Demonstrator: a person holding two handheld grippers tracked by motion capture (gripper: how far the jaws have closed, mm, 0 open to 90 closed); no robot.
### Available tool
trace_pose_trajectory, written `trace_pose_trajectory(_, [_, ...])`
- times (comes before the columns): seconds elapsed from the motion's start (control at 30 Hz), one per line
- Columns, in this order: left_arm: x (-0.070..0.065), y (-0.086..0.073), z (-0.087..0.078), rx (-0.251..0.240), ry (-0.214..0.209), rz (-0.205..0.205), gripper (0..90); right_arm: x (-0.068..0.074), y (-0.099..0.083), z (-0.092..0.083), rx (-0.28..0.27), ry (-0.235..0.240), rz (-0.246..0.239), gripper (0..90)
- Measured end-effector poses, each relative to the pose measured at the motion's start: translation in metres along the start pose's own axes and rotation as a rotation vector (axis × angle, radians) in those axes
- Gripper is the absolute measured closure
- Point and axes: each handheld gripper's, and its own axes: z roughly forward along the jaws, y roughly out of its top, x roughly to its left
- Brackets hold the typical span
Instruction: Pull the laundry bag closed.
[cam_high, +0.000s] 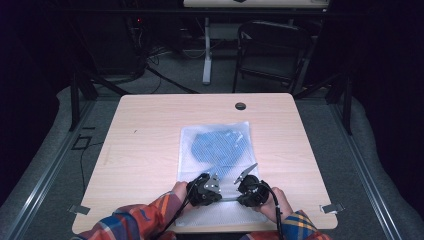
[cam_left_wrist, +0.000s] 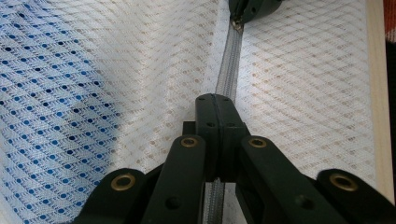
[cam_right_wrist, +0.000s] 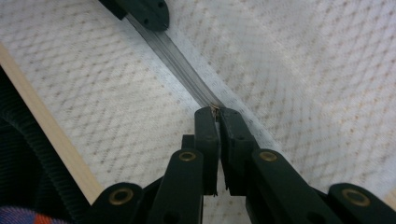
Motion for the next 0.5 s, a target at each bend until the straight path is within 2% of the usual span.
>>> trace_pose_trajectory(0.07, [0.0000,0.0000,0.0000,0.000,0.000,0.001,90.0,-0.0011,-0.0012,-0.0008,0.000,0.012,0.010,86.8])
trace_pose_trajectory(0.1, [0.0001,0.0000,0.0000,0.000,0.000,0.001,90.0,-0.0017,-0.0018,-0.0014,0.007,-0.001,0.006,86.8])
trace_pose_trajectory(0.5, [0.0002,-0.0001,0.0000,-0.001,-0.001,0.000,90.0,-0.0048,-0.0058,-0.0037,0.004,-0.006,0.013,86.8])
